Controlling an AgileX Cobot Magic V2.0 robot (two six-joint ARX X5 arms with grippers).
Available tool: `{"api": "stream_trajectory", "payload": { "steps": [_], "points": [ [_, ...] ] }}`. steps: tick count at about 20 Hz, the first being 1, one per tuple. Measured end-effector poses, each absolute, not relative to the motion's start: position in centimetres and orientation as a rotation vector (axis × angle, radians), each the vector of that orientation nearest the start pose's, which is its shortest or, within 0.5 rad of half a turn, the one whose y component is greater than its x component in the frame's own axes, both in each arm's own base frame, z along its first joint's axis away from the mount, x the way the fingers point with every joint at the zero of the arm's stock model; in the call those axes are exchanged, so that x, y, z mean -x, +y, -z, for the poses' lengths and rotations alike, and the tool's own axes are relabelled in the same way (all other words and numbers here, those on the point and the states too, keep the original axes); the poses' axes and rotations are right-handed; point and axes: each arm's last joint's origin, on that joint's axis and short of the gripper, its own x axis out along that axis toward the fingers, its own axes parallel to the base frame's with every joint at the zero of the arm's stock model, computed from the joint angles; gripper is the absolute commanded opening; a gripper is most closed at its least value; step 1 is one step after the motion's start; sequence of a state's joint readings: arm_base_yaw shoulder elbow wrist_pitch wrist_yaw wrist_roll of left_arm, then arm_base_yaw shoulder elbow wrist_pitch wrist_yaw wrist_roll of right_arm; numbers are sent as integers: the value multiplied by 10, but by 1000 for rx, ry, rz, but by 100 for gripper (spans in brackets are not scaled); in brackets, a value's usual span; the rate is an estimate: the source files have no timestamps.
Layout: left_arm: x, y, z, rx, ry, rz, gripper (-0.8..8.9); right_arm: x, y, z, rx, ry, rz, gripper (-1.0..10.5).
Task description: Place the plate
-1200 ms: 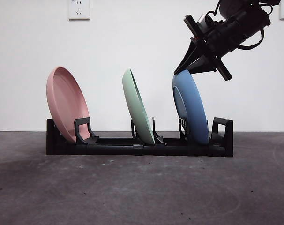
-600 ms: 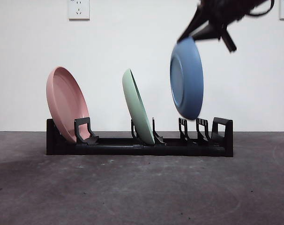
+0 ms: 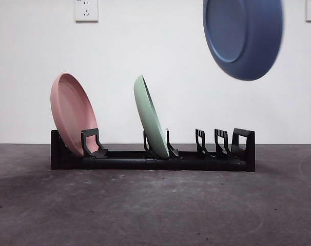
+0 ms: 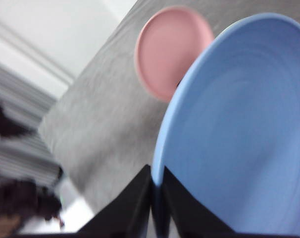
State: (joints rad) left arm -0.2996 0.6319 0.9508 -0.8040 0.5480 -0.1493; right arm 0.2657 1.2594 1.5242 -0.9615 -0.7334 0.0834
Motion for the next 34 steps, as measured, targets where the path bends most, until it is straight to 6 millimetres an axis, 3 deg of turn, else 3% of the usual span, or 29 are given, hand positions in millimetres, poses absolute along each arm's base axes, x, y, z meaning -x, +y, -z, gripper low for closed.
{"api": "stream_trajectory", "payload": {
  "steps": [5,10,15,24,30,34],
  "points": [
    [-95,-45,-350,200,565,791,499,-158,82,-390,-74,750,-989,10],
    [-98,-46,-349,202,574,790,499,-126,101,-348,95,878,-959,10],
    [-98,-46,-349,201,575,790,499,-113,140,-322,234,871,-969,10],
    [-98,-46,-349,201,575,790,500,-112,230,-247,493,913,-793,10],
    [-98,-46,-349,201,574,790,499,-99,272,-200,661,880,-690,10],
    [-98,-46,-349,201,574,790,500,-91,283,-178,749,878,-662,10]
  ]
}}
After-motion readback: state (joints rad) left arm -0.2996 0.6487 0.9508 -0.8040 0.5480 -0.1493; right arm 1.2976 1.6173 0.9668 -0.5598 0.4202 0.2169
